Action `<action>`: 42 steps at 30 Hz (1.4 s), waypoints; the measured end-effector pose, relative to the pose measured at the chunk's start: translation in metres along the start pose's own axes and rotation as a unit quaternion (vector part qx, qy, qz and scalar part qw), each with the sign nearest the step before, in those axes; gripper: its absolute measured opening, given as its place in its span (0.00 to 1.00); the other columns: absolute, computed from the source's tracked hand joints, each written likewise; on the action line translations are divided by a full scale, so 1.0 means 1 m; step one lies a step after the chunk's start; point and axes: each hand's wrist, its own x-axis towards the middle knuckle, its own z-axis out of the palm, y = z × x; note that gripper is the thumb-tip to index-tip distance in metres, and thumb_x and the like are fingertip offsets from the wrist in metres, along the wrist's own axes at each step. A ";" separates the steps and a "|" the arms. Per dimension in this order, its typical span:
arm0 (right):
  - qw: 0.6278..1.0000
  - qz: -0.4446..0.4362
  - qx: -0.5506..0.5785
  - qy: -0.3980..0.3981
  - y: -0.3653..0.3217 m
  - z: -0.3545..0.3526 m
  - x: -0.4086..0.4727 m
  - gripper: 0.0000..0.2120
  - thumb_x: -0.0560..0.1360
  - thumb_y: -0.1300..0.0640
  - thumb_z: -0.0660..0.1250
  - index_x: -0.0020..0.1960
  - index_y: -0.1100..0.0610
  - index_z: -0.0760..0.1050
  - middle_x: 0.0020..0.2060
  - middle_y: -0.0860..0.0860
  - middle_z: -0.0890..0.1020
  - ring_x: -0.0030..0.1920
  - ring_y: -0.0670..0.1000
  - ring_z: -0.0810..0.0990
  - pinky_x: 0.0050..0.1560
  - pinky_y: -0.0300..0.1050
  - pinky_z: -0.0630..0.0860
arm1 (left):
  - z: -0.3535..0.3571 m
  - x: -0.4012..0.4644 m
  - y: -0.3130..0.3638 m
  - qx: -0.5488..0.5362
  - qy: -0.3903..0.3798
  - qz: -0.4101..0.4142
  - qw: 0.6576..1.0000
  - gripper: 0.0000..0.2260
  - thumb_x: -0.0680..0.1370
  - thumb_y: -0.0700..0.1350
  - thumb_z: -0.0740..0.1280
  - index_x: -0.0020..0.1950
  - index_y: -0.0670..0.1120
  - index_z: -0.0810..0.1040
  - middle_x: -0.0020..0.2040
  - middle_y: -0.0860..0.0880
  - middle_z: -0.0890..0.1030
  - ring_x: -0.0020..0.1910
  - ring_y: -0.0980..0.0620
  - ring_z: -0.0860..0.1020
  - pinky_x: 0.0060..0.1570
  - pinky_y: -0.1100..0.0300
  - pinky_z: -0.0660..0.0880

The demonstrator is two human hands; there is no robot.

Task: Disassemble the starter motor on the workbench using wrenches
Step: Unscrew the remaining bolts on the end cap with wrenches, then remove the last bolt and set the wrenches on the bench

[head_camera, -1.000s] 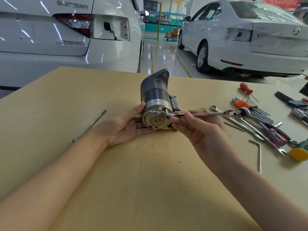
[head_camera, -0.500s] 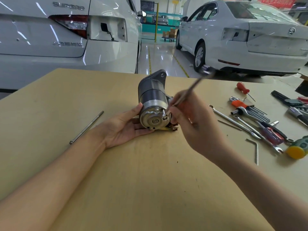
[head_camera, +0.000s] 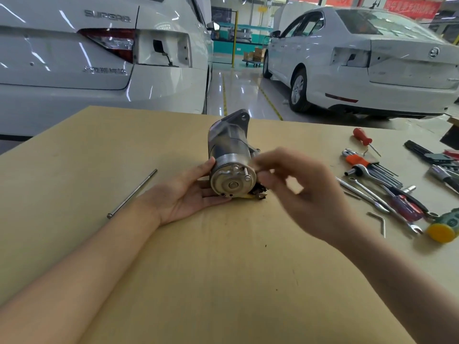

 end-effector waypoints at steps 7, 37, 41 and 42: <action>0.894 0.441 -0.039 -0.071 0.055 -0.017 -0.024 0.21 0.76 0.65 0.63 0.67 0.61 0.64 0.33 0.56 0.79 0.27 0.51 0.76 0.29 0.47 0.72 | 0.014 -0.004 0.013 0.115 0.162 0.124 0.972 0.06 0.72 0.45 0.71 0.43 0.42 0.79 0.42 0.44 0.80 0.40 0.49 0.79 0.45 0.55 0.80; 0.832 0.371 0.376 -0.170 -0.053 0.037 -0.026 0.23 0.76 0.55 0.61 0.22 0.57 0.73 0.19 0.55 0.75 0.16 0.49 0.66 0.19 0.35 0.60 | 0.048 -0.037 0.014 0.303 0.111 0.185 0.929 0.18 0.77 0.41 0.66 0.27 0.42 0.81 0.30 0.38 0.82 0.28 0.43 0.82 0.24 0.62 0.76; 0.843 0.303 0.353 -0.270 -0.068 0.037 -0.031 0.26 0.77 0.47 0.57 0.24 0.57 0.71 0.20 0.53 0.74 0.19 0.48 0.66 0.24 0.38 0.63 | 0.039 -0.038 0.026 0.327 0.031 0.122 0.937 0.18 0.76 0.51 0.67 0.34 0.41 0.84 0.35 0.38 0.84 0.30 0.43 0.83 0.26 0.61 0.76; 0.855 0.301 0.334 -0.258 -0.066 0.037 -0.031 0.26 0.78 0.47 0.56 0.24 0.57 0.70 0.20 0.53 0.73 0.20 0.48 0.64 0.24 0.37 0.62 | 0.035 -0.041 0.030 0.333 -0.013 0.095 0.938 0.17 0.74 0.54 0.68 0.36 0.42 0.85 0.35 0.39 0.84 0.29 0.44 0.83 0.26 0.62 0.76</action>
